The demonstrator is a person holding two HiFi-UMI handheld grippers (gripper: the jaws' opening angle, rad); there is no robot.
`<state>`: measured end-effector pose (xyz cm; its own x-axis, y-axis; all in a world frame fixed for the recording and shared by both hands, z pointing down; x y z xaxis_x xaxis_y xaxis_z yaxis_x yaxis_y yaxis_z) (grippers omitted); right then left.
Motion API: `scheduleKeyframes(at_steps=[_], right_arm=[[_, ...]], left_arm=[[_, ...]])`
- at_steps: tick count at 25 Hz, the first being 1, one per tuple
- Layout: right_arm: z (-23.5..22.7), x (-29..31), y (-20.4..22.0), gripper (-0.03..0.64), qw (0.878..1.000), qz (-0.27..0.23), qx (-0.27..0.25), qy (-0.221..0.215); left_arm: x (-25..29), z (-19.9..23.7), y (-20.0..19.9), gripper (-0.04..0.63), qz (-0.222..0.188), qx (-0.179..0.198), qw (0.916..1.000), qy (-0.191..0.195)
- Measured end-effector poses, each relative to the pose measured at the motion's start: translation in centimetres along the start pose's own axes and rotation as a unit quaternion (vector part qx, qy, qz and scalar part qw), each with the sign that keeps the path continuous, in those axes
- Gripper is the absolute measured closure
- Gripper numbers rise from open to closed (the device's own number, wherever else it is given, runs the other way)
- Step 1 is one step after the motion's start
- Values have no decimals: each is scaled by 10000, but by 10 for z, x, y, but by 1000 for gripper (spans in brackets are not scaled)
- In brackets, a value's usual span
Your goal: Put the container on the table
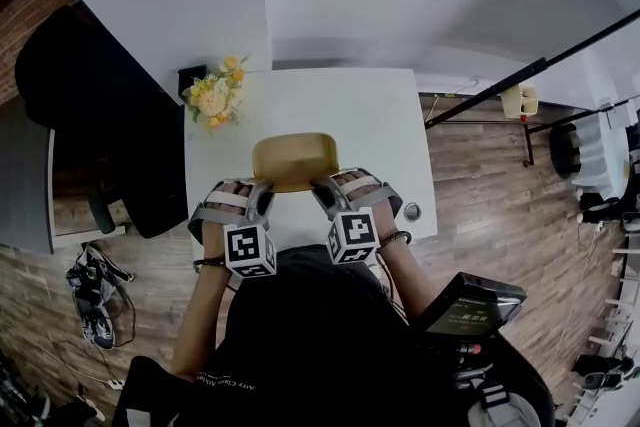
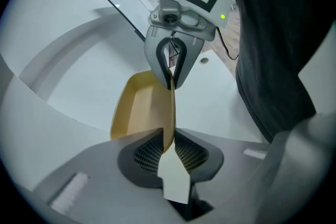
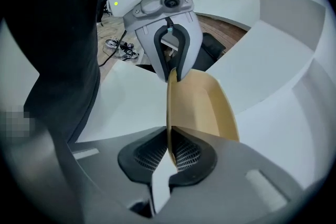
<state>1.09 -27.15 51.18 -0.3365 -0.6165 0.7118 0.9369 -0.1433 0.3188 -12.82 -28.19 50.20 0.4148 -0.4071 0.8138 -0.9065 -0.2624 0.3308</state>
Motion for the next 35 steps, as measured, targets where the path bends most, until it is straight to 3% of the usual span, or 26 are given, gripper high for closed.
scheduleKeyframes(at_steps=[8, 18, 23, 35], right_arm=[[5, 24, 16, 586, 9991, 205, 244, -286], [-3, 76, 51, 586, 9954, 518, 583, -564], [0, 109, 67, 583, 9924, 706, 688, -740], [9, 166, 93, 583, 9841, 925, 1029, -1111]], left_arm=[[29, 1, 6, 526, -65, -191, 9995, 256], [92, 23, 15, 515, -121, -735, 9961, 472], [131, 30, 24, 520, -107, -1120, 9913, 683], [188, 36, 36, 535, 39, -1526, 9813, 1169]])
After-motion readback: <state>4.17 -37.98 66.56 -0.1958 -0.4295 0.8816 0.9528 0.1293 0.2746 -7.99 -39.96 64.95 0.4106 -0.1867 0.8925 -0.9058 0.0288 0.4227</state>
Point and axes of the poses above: the fingertips, and each gripper's own axes: x forward along the fingers, z to its left, y out of its underside, the point moved 10 cm from there along -x, backward along the fingers, and after that the axes turned 7 degrees about y, right-handed, at the moved point
